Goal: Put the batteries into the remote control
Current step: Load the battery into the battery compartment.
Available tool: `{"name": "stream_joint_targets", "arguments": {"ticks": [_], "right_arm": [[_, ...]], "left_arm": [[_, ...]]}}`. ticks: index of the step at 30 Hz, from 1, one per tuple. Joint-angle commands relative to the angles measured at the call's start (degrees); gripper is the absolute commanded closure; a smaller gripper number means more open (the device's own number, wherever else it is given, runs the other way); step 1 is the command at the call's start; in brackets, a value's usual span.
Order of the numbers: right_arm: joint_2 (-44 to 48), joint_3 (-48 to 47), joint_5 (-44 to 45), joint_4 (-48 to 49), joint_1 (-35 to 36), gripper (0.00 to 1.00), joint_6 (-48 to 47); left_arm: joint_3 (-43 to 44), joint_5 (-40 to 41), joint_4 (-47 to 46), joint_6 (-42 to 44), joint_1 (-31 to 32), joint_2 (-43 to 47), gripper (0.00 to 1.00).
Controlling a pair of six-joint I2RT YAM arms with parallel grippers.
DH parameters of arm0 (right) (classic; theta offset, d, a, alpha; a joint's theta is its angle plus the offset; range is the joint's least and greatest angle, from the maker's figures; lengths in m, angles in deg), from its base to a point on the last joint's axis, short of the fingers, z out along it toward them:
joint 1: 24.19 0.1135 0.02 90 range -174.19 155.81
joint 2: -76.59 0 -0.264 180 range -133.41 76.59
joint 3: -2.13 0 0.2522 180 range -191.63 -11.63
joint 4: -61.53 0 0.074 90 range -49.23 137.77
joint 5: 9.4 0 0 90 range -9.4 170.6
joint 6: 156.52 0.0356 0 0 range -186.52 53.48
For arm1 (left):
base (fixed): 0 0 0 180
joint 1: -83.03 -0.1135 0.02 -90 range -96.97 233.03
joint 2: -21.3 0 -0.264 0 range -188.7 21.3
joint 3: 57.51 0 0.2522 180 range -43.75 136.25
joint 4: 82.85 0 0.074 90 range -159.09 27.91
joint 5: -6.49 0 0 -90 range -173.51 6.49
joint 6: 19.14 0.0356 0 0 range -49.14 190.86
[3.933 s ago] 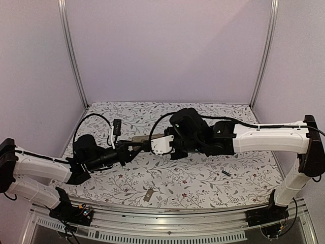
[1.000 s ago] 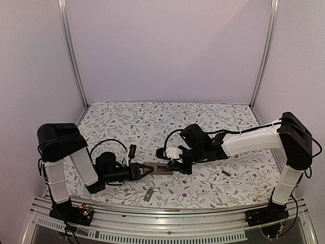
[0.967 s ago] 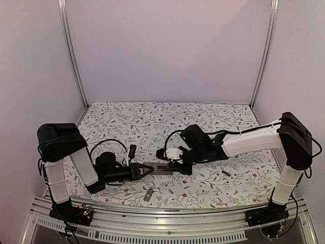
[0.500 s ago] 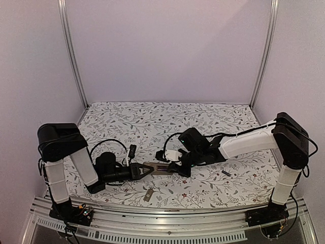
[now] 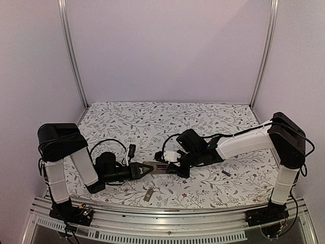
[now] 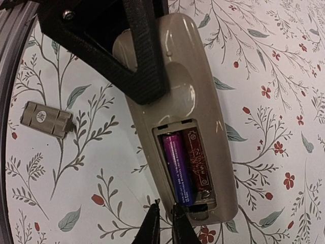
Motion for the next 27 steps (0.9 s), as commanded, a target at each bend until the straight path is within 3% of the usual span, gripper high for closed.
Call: {"name": "stream_joint_targets", "arguments": {"ticks": [1,12,27], "right_arm": [[-0.08,-1.26,2.83,-0.84,0.20,0.90,0.94],[3.01,-1.50,4.42,-0.76,0.07,0.88,4.00],[-0.24,-3.13,2.06,-0.30,0.59,0.92,3.25]], "left_arm": [[-0.43,0.66,-12.25,0.42,-0.63,-1.68,1.00],[-0.62,0.72,-12.52,0.33,-0.66,-1.74,1.00],[-0.55,0.66,-12.56,0.16,-0.59,-1.86,1.00]]}}
